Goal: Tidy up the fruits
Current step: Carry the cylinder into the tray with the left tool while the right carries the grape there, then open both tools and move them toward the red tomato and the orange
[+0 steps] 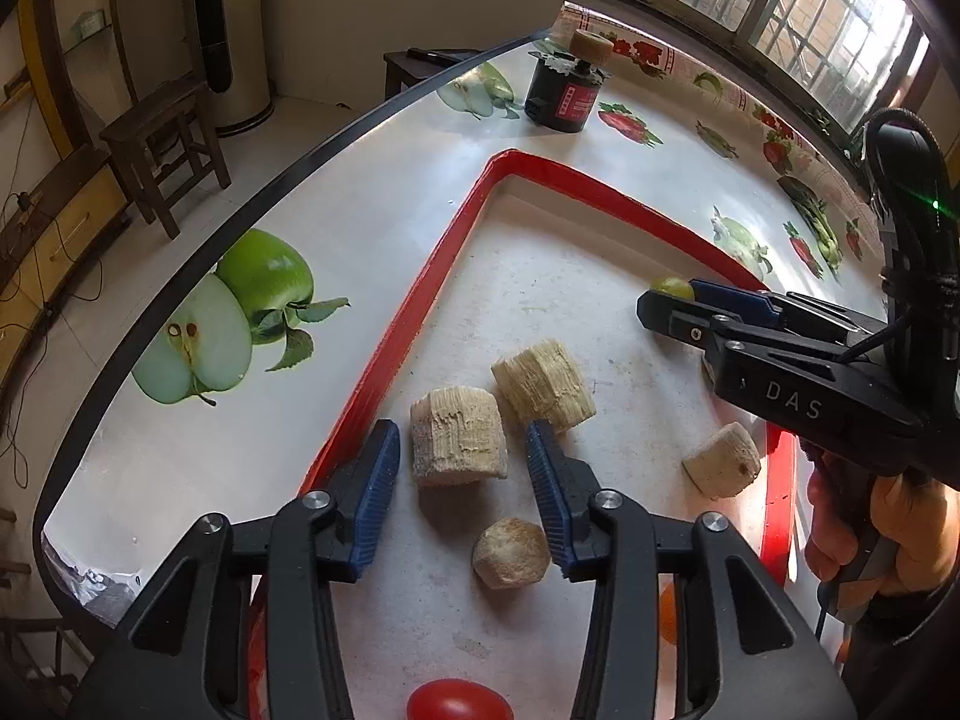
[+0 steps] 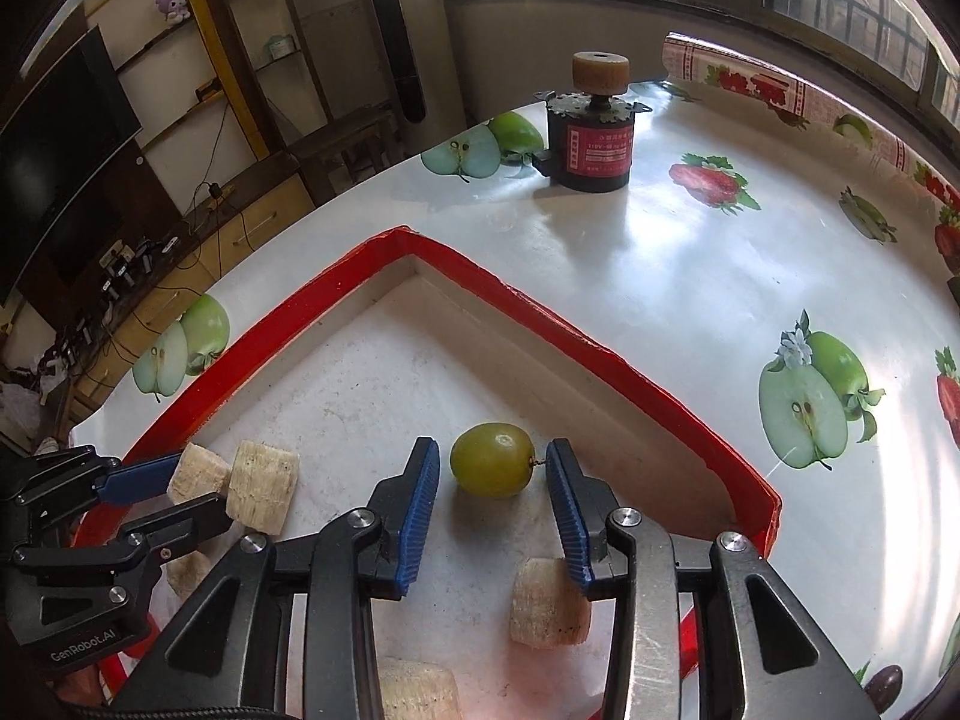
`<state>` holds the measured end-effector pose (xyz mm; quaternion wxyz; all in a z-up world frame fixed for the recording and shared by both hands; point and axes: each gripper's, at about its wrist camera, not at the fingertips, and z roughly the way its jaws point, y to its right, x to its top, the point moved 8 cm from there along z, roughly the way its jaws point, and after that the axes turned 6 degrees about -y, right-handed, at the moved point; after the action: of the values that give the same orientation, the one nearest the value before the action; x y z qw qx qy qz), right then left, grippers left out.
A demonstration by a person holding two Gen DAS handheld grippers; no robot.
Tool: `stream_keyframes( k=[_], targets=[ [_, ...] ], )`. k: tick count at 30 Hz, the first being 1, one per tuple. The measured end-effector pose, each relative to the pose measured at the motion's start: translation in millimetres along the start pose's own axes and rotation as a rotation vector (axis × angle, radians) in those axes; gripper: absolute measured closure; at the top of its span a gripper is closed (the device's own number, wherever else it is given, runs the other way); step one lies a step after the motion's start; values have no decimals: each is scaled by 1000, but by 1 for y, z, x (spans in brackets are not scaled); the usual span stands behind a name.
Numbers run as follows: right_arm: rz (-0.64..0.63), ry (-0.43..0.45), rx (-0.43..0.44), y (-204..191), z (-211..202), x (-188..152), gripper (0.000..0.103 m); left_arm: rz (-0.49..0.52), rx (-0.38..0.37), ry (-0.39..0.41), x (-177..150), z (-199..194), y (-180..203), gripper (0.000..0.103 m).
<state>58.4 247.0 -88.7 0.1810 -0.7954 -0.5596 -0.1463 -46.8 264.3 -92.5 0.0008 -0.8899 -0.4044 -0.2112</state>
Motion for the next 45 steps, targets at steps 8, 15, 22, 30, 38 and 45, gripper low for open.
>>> stream_keyframes(
  k=[8,15,22,30,38,45],
  targets=[
    [21,63,14,5,-39,-9,52,16,16,43,-5,-17,11,50],
    [33,120,20,8,-79,-29,50,32,3,61,-14,-31,21,50],
    [58,155,15,16,-111,-57,49,46,-15,79,-25,-44,34,50],
    [110,177,4,31,-137,-93,49,79,-39,88,-37,-55,55,50],
    [161,197,-22,50,-160,-129,49,122,-72,97,-46,-65,84,50],
    [211,214,-54,73,-181,-160,48,175,-97,89,-56,-66,117,50]
  ],
)
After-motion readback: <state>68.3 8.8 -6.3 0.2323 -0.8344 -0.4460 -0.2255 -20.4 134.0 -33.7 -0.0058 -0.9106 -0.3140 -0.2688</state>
